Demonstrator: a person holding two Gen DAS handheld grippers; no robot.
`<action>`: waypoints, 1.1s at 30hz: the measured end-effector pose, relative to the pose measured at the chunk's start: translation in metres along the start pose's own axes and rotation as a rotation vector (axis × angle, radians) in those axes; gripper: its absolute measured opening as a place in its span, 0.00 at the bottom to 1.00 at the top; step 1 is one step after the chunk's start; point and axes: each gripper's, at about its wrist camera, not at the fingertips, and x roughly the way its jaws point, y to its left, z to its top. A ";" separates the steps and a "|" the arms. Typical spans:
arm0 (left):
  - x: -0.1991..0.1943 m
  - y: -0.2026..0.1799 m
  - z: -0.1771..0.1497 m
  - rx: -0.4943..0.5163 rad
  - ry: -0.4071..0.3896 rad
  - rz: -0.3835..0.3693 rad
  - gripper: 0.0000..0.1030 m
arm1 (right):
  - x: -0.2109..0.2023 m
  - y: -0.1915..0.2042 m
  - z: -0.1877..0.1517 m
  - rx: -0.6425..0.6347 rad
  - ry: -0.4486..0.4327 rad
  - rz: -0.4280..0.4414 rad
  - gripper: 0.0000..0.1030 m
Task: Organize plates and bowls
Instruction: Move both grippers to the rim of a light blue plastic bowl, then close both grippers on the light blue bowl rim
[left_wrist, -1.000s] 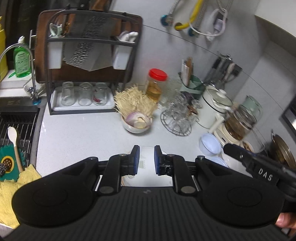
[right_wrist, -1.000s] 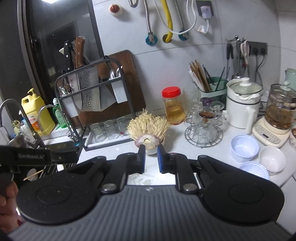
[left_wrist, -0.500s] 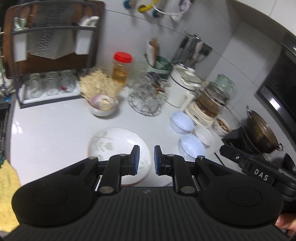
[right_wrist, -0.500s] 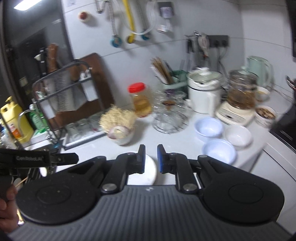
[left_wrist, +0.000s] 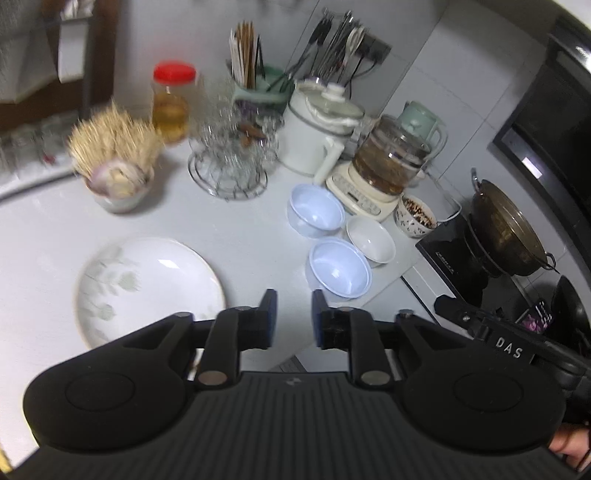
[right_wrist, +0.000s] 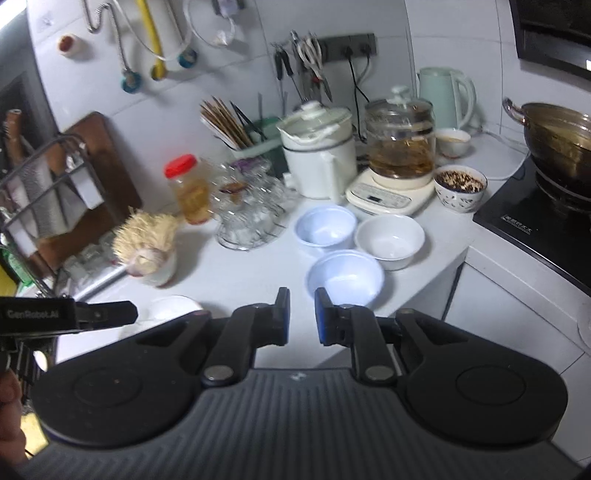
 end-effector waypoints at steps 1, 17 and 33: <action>0.011 -0.002 0.004 -0.020 0.014 -0.001 0.29 | 0.008 -0.009 0.003 0.009 0.016 0.002 0.40; 0.166 -0.033 0.046 -0.071 0.112 0.105 0.67 | 0.133 -0.137 0.039 0.165 0.208 0.071 0.66; 0.272 -0.021 0.031 -0.116 0.107 0.047 0.33 | 0.214 -0.150 0.015 0.164 0.291 0.194 0.28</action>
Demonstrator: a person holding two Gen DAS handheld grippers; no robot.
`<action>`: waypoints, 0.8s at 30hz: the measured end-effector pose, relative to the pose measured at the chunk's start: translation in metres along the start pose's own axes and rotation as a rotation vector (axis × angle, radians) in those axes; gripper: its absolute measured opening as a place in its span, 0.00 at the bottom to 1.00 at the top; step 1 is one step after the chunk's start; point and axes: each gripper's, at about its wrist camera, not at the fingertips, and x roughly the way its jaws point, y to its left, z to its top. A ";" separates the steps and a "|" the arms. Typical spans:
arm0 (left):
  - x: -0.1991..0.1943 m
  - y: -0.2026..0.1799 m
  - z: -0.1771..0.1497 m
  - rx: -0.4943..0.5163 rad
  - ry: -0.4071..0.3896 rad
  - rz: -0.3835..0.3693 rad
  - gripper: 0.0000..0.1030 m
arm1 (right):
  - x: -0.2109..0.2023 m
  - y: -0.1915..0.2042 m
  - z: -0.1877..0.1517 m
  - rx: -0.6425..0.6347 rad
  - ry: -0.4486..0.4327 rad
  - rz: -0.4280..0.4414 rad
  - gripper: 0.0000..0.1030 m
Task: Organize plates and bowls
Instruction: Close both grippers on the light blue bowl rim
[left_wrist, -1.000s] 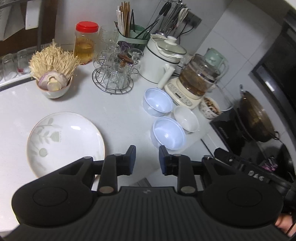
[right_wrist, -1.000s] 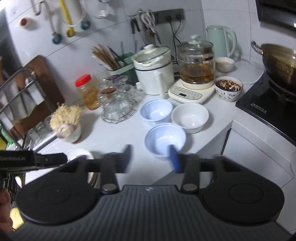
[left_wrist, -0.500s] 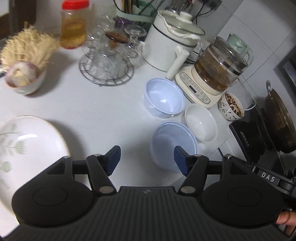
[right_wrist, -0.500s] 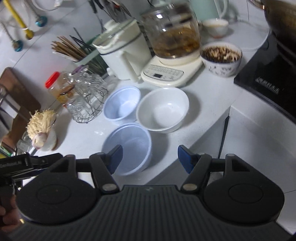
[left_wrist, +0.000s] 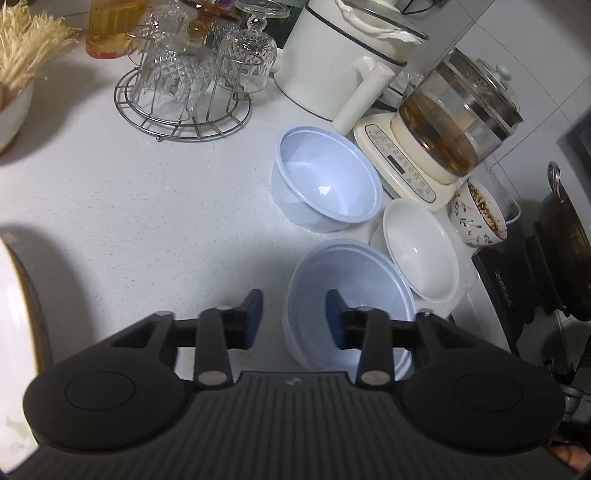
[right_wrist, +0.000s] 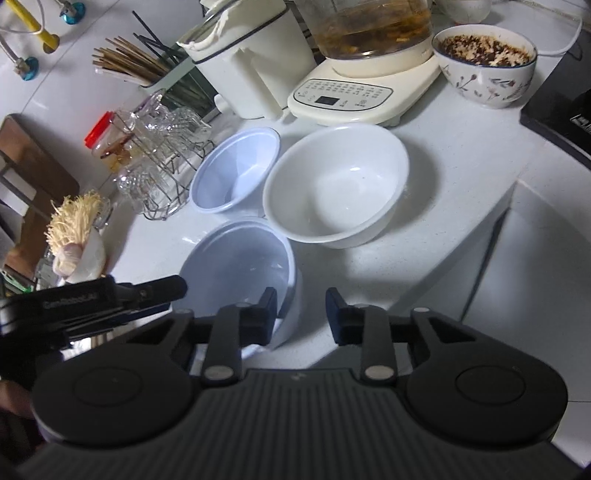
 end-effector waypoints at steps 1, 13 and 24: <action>0.003 0.002 0.000 -0.006 -0.003 -0.010 0.31 | 0.002 0.000 0.000 -0.005 -0.001 0.007 0.25; 0.009 0.007 -0.005 -0.029 -0.029 -0.006 0.08 | 0.012 0.010 0.001 -0.087 0.001 0.035 0.15; -0.029 -0.005 0.004 -0.091 -0.032 0.029 0.08 | -0.013 0.029 0.014 -0.147 0.037 0.060 0.16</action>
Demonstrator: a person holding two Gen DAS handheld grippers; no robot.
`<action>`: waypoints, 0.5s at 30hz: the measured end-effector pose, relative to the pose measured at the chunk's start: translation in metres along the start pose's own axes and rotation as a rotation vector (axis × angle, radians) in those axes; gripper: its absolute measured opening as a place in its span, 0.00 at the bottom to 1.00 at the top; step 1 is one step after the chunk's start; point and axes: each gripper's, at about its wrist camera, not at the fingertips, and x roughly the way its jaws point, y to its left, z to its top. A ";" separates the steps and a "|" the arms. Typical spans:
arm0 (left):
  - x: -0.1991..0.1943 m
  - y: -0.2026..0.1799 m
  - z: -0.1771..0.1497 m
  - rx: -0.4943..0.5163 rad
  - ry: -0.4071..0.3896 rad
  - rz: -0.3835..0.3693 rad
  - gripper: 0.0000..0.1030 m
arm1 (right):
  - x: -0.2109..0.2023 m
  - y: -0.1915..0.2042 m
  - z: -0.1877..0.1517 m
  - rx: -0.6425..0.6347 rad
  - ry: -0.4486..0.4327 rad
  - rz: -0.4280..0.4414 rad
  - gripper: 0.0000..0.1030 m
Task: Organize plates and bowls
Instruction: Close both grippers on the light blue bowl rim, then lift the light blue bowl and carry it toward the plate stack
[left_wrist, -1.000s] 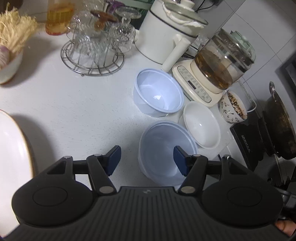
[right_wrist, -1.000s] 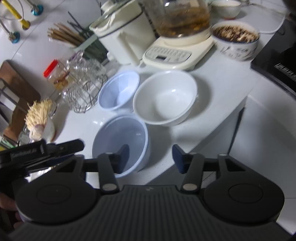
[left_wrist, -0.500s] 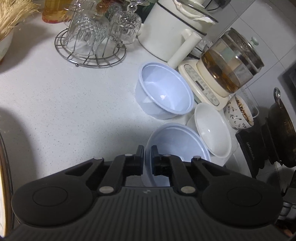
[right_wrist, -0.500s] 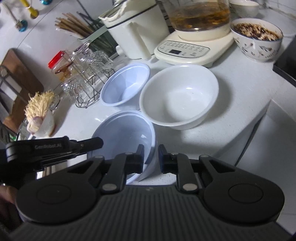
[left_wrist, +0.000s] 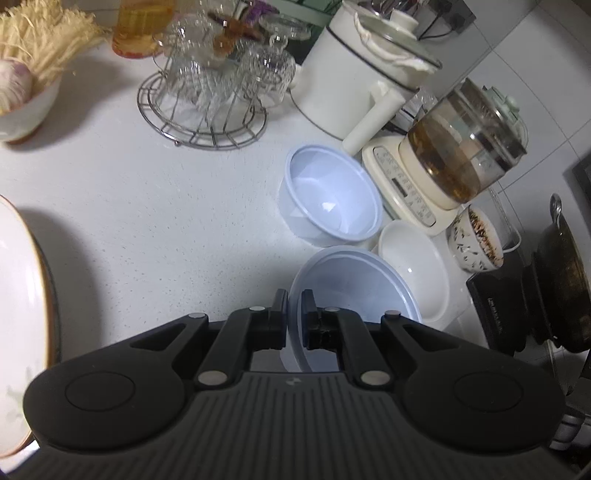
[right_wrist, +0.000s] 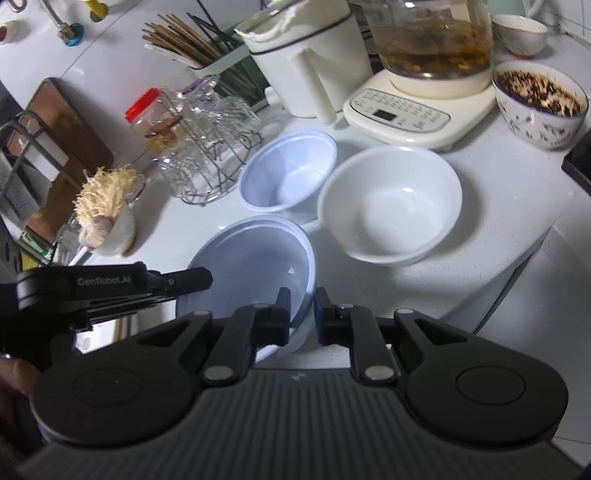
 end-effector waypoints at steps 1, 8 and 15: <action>-0.006 -0.003 0.001 -0.004 -0.001 0.004 0.08 | -0.004 0.002 0.002 -0.003 0.003 0.004 0.16; -0.046 -0.019 0.012 -0.022 -0.013 0.044 0.08 | -0.028 0.019 0.021 -0.029 0.010 0.042 0.16; -0.071 -0.024 0.016 -0.037 -0.048 0.079 0.08 | -0.037 0.033 0.034 -0.074 -0.007 0.090 0.16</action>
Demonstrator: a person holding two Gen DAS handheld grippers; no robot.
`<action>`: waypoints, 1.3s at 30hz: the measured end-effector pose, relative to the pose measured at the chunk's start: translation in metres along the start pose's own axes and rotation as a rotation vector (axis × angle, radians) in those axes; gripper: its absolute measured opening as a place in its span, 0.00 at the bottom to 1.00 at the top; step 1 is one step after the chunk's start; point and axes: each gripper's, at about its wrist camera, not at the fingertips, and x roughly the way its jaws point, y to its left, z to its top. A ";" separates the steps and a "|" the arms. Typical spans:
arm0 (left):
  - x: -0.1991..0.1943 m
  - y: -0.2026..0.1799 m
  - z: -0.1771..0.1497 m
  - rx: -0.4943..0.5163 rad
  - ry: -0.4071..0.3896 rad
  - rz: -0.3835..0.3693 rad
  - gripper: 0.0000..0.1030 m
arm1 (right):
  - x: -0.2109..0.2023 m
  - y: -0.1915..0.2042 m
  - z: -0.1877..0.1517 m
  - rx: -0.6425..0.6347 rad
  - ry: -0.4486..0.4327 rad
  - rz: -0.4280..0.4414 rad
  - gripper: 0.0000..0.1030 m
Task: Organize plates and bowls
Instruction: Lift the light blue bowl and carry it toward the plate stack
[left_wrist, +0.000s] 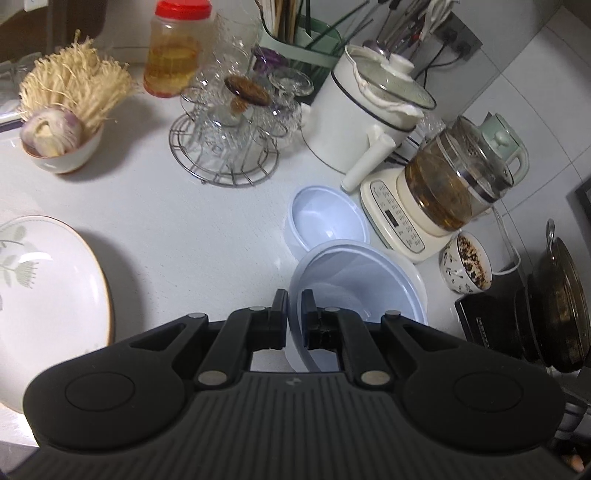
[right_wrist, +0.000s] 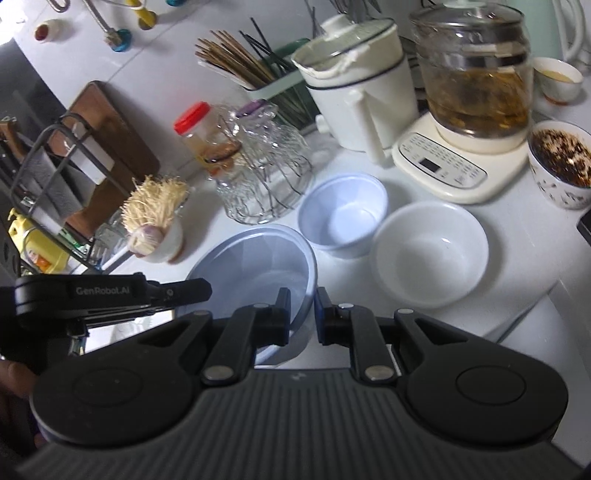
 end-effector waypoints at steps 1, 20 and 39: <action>-0.003 0.000 0.001 -0.005 -0.006 0.003 0.08 | -0.001 0.002 0.002 -0.005 -0.003 0.007 0.16; -0.031 0.050 0.015 -0.090 -0.012 0.077 0.09 | 0.032 0.055 0.023 -0.103 0.017 0.077 0.17; 0.046 0.117 0.076 0.033 0.154 0.054 0.10 | 0.134 0.084 0.024 -0.043 0.054 -0.062 0.18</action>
